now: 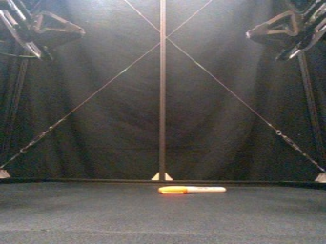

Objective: Uncap the pen

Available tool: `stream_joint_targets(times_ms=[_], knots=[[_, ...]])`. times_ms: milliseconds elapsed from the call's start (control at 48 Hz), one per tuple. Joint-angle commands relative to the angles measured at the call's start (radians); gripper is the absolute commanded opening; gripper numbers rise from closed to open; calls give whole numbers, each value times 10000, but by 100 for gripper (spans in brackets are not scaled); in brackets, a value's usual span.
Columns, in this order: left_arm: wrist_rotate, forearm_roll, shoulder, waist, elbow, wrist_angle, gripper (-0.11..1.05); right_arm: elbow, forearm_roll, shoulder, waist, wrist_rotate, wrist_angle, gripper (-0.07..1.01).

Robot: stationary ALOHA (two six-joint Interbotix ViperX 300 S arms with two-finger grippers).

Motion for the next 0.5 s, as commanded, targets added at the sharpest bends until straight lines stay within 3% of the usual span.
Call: stream_joint_targets(times_ms=[21, 229, 354, 500], knots=[[-15, -31, 184, -61, 107, -153, -7, -215, -15, 445, -123, 46, -77, -2], [15, -31, 1089, -199, 169, -153, -1, -997, -138, 2470, -828, -61, 199, -1], [46, -15, 2010, -245, 123, -153, 0, -1779, -844, 4019, -1212, -31, 721, 0], [61, 15, 3068, -245, 0, -153, 0, -2500, -1703, 5476, -1365, 61, 1611, 7]])
